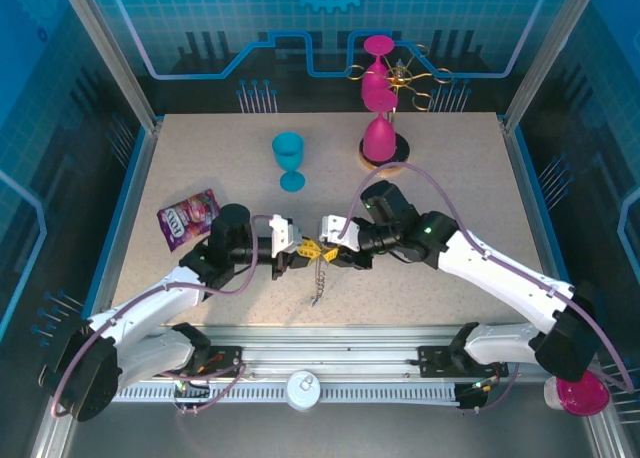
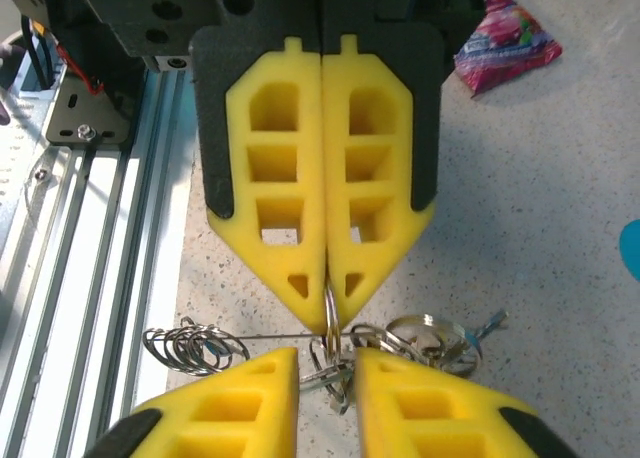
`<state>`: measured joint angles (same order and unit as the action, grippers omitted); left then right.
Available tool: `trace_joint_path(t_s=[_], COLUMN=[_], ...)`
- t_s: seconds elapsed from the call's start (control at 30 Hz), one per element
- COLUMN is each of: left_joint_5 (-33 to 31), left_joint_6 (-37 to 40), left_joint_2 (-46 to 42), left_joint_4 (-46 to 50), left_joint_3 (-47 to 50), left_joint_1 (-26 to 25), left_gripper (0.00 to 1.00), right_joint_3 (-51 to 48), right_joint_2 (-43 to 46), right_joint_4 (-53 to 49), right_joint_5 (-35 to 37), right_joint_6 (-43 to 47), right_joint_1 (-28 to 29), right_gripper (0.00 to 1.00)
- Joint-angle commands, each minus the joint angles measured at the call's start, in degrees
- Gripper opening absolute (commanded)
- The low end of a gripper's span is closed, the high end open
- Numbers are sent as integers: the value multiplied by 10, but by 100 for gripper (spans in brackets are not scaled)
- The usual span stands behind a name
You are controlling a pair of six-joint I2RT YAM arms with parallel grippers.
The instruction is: Put the keys on the keyring
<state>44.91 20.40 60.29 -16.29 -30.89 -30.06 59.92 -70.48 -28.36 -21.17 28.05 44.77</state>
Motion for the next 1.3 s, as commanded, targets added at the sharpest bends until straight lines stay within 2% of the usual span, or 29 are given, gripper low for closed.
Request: trace_joint_path(t_s=[0.0, 0.3, 0.73, 0.83, 0.97, 1.03, 1.07, 1.27], left_joint_5=[32, 52, 56, 55, 53, 41, 37, 18], left_joint_6=[-35, -72, -65, -63, -68, -64, -54, 27], left_joint_2=[-12, -4, -2, -1, -1, 0, -1, -10], left_joint_4=[-83, -142, -131, -128, -129, -118, -101, 37], left_joint_3=[18, 29, 28, 26, 25, 23, 19, -14], left_joint_1=[-3, -3, -2, -2, -3, -2, -2, -3], left_gripper=[0, 0, 0, 0, 0, 2, 5, 13], right_joint_3=[-34, -72, -77, -80, -78, -73, -70, -25], right_joint_2=[30, 49, 56, 57, 56, 56, 55, 32], right_joint_4=[58, 115, 138, 139, 134, 127, 121, 40], right_joint_5=[-39, -58, -87, -89, -95, -95, -93, -78], right_joint_6=[-39, -70, -76, -77, -74, -70, -66, -27], right_joint_1=[-16, -17, -19, -21, -22, -22, -22, -19], right_gripper=[25, 25, 21, 14, 0, 0, 0, 0])
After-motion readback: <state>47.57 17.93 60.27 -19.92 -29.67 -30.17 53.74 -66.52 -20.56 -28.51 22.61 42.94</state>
